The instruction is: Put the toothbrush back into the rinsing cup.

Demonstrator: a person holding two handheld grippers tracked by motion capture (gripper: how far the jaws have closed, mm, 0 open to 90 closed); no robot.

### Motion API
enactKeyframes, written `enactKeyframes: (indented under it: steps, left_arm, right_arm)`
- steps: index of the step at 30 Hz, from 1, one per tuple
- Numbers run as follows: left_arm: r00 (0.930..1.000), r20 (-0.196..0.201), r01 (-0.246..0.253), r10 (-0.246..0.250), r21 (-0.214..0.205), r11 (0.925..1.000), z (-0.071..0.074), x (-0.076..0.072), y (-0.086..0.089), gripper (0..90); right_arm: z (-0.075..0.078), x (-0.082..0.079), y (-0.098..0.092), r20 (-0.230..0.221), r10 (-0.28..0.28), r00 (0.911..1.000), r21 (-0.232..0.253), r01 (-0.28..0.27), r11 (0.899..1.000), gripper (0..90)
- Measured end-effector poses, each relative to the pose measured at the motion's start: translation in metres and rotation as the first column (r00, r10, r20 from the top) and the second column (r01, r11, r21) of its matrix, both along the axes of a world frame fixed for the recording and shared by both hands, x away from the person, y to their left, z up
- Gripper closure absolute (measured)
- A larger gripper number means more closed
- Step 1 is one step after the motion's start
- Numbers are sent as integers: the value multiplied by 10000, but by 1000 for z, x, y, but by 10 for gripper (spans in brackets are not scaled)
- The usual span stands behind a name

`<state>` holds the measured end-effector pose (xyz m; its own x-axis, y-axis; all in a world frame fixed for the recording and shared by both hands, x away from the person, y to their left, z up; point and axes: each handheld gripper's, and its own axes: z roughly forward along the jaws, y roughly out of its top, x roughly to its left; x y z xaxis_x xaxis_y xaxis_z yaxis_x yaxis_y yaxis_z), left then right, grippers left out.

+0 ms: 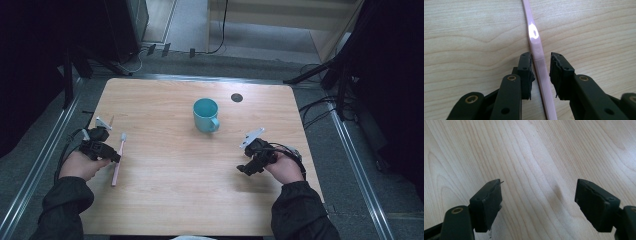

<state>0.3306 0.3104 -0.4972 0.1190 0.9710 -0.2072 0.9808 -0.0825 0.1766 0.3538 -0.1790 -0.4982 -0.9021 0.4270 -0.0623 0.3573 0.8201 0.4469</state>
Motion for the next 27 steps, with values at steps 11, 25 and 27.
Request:
enactKeyframes:
  steps: [11,25,27]
  left_arm:
    - [9999,-161,25,-20,286,9996,-5,10,-4,691]
    - [9994,-344,103,-79,681,9976,-10,16,-9,699]
    - [9992,-368,197,-169,773,9968,-10,16,-10,715]
  right_arm:
    - [-1,-4,-6,-10,-134,9999,-33,133,9999,221]
    - [-1,-6,-10,-41,-261,9997,-37,261,9997,221]
    - [-1,-6,-11,-63,-272,9996,-67,271,9996,221]
